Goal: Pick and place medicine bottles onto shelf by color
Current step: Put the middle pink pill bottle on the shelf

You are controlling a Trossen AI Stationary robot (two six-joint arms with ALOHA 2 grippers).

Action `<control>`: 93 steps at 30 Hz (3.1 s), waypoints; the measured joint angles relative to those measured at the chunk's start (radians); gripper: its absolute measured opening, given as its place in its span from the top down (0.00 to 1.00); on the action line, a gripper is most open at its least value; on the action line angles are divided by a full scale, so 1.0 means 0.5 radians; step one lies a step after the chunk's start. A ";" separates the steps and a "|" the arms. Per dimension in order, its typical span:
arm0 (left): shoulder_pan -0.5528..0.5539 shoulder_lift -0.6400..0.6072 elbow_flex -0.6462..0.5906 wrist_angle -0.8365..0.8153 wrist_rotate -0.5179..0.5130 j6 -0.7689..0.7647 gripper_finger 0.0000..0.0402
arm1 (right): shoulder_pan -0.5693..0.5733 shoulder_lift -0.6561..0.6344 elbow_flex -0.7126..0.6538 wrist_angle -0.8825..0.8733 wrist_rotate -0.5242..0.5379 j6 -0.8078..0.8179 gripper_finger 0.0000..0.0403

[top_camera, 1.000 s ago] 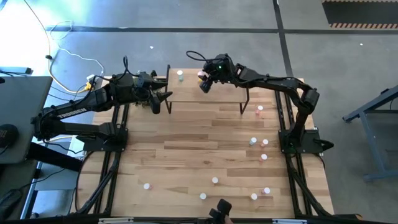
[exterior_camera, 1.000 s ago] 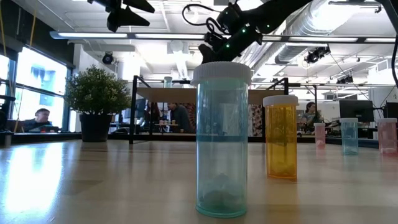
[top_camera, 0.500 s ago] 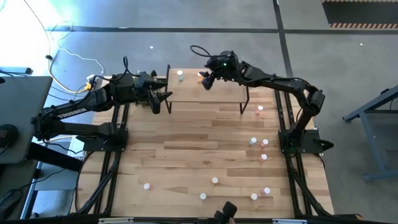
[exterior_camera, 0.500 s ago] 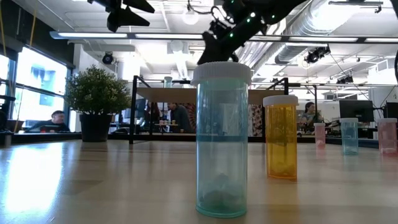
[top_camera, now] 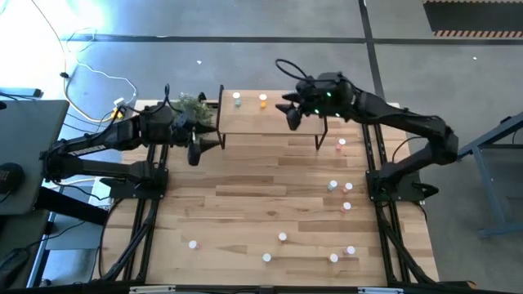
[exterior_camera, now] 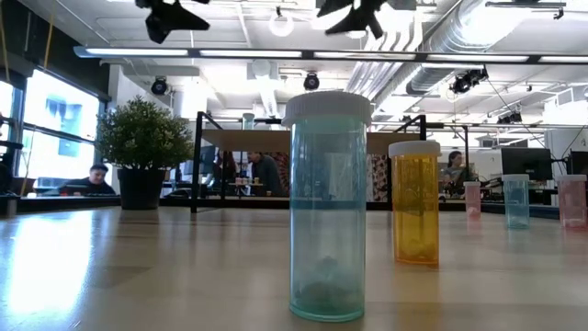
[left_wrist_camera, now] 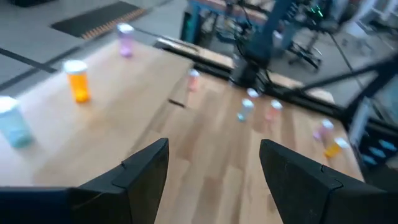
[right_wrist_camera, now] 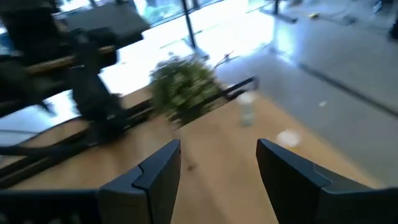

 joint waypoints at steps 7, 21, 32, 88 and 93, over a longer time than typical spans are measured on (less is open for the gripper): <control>-0.352 -0.058 0.000 -0.134 -0.071 -0.076 0.39 | 0.278 -0.067 0.000 -0.349 0.122 0.281 0.50; -0.941 0.026 -0.001 -0.076 -0.381 -0.282 0.39 | 0.873 -0.065 -0.288 -0.575 0.492 0.991 0.50; -1.085 0.116 -0.002 0.051 -0.587 -0.405 0.39 | 1.228 -0.065 -0.417 -0.993 0.775 1.890 0.50; -1.108 0.116 -0.002 0.114 -0.509 -0.450 0.39 | 1.929 0.211 0.269 -1.981 1.160 2.721 0.50; -1.108 0.116 -0.002 0.114 -0.516 -0.450 0.39 | 1.944 0.211 0.123 -2.238 0.945 3.210 0.50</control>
